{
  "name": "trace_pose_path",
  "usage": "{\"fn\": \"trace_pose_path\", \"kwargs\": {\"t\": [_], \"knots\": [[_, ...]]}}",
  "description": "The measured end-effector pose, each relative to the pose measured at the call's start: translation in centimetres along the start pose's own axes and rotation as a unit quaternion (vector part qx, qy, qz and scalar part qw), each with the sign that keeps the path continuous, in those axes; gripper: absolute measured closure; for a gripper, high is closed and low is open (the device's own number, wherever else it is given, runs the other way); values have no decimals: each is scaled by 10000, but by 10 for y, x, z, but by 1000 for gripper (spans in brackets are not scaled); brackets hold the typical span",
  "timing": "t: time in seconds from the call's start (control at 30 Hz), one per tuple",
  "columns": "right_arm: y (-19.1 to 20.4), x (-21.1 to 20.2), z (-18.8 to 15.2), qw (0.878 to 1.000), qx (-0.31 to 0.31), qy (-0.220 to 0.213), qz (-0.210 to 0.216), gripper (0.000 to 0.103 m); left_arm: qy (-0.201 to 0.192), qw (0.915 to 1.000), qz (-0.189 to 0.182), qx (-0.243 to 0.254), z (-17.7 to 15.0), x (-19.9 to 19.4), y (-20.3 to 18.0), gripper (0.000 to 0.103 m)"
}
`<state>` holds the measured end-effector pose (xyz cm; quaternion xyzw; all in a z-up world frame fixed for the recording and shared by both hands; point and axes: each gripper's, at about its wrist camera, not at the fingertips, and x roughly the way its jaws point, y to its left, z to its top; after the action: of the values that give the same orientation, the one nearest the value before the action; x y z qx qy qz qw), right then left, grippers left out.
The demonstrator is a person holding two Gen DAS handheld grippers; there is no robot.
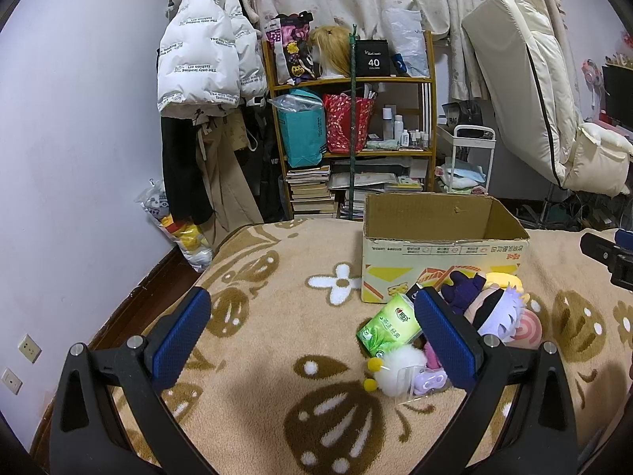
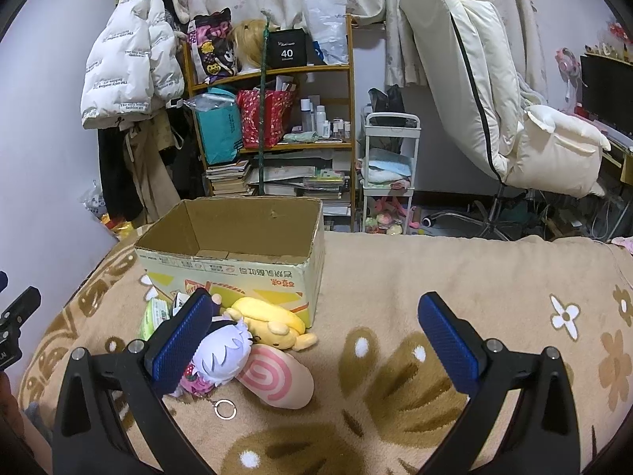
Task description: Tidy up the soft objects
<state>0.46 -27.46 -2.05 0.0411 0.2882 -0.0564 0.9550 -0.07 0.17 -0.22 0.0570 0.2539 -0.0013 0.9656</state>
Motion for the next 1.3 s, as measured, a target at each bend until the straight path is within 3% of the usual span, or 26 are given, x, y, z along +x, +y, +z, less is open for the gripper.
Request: {"fn": "trace_pose_path", "kwargs": {"t": [1.3], "knots": [[0, 3, 1, 10000, -75, 63, 4, 0, 1, 10000, -24, 16, -7, 2, -7, 2]]}}
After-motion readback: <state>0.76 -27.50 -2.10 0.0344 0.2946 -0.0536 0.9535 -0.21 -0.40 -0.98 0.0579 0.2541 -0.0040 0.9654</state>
